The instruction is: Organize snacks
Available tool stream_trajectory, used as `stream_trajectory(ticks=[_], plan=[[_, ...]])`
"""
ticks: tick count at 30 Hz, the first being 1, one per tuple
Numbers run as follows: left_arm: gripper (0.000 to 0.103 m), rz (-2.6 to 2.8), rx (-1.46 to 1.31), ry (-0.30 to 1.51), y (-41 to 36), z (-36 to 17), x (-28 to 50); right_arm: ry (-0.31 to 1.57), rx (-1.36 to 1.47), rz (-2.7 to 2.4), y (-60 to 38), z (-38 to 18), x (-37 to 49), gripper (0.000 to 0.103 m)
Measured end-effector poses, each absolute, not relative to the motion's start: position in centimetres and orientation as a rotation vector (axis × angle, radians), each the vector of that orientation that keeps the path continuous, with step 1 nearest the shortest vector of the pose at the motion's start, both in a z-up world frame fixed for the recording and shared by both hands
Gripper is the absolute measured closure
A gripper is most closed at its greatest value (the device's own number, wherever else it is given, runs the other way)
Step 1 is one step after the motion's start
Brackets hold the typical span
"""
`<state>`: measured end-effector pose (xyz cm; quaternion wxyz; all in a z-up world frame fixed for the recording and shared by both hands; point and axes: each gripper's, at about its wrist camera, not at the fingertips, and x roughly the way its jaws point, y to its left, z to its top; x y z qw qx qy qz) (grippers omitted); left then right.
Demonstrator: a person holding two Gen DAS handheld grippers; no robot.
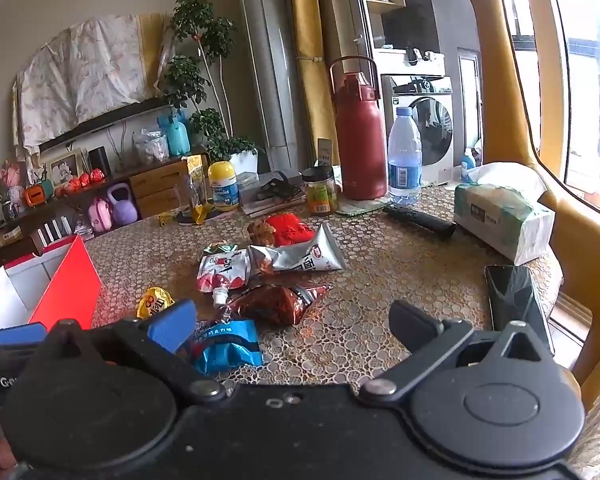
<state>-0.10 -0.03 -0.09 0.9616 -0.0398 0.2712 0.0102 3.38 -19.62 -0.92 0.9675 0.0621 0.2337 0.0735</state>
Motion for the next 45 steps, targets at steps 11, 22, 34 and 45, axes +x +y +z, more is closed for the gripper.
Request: stream_trajectory(ticks=[11,22,34,45], plan=[[0.0,0.02,-0.081,0.55,-0.02,-0.13,-0.09,0.474,0.125,0.147,-19.59,-0.98,3.35,0.0],[0.0,0.025,-0.078,0.561,0.1,-0.72,-0.07,0.477,0.126,0.148,-19.66,-1.11,3.16,0.0],[0.0,0.028,-0.078,0.567,0.16,-0.63,-0.06,0.479,0.127,0.148,-19.62,-1.15,3.28,0.0],[0.0,0.027,-0.076,0.571,0.28,-0.76,-0.12,0.48,0.126,0.148,-19.63,-1.16,3.33,0.0]])
